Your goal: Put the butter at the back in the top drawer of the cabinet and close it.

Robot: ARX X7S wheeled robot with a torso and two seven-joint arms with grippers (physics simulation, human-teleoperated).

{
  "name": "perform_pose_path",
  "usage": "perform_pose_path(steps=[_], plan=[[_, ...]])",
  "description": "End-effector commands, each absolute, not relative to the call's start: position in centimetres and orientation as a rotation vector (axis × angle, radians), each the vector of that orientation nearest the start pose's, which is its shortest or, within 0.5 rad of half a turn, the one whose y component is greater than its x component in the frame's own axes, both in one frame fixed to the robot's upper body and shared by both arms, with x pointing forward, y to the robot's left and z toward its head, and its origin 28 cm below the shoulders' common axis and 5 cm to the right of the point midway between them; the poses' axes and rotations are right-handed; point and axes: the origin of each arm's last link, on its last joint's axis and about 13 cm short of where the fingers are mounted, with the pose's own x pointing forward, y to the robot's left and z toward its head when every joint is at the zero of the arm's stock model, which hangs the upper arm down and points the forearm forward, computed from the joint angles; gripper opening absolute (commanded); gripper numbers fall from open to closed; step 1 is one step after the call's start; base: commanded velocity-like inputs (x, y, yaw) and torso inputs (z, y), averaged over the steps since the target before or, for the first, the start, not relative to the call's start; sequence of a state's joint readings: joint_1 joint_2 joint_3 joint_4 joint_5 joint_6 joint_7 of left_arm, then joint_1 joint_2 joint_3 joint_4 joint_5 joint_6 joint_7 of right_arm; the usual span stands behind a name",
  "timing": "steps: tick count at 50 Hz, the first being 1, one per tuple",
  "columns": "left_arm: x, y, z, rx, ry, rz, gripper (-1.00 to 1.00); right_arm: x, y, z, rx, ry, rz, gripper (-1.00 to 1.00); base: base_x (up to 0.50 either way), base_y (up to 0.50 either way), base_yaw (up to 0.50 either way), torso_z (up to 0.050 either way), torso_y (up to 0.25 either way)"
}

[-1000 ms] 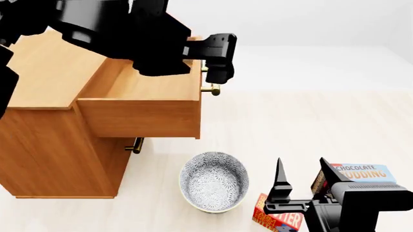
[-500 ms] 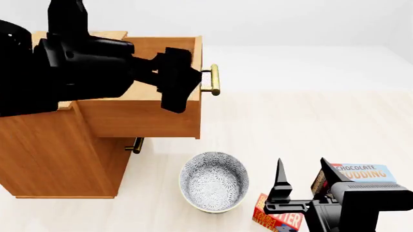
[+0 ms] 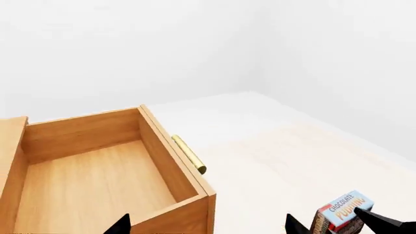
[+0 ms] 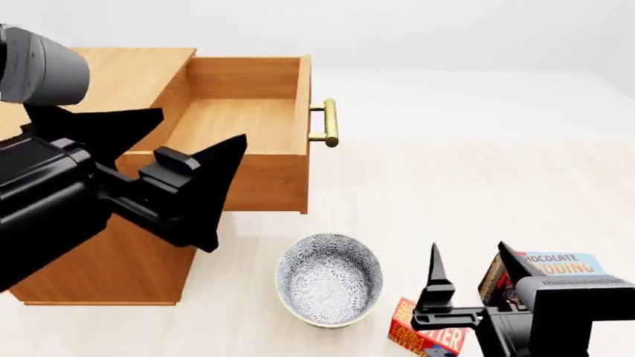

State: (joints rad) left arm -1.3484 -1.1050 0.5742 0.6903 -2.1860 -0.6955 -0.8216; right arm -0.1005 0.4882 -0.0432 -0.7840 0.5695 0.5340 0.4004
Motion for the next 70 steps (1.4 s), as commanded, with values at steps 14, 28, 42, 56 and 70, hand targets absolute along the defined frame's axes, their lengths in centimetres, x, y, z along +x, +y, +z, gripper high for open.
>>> perform_pose_path(steps=[14, 28, 42, 56, 70], plan=[[12.6, 25.8, 30.2, -0.012, 0.000, -0.511, 1.00, 16.1, -16.1, 18.4, -0.156, 0.238, 0.216, 1.00, 0.00, 0.00, 0.00, 0.000, 0.000], [12.6, 26.0, 29.9, -0.019, 0.008, -0.523, 1.00, 16.9, -18.2, 21.7, -0.367, 0.620, 0.449, 1.00, 0.00, 0.00, 0.00, 0.000, 0.000], [12.8, 26.0, 29.8, -0.028, 0.020, -0.531, 1.00, 21.0, -19.2, 25.7, -0.610, 0.916, 0.545, 1.00, 0.00, 0.00, 0.00, 0.000, 0.000], [12.8, 25.9, 29.9, -0.026, 0.025, -0.532, 1.00, 24.7, -19.2, 26.7, -0.784, 1.135, 0.620, 1.00, 0.00, 0.00, 0.00, 0.000, 0.000], [12.9, 25.8, 29.8, -0.028, 0.030, -0.533, 1.00, 26.7, -18.8, 25.6, -0.866, 1.213, 0.643, 1.00, 0.00, 0.00, 0.00, 0.000, 0.000]])
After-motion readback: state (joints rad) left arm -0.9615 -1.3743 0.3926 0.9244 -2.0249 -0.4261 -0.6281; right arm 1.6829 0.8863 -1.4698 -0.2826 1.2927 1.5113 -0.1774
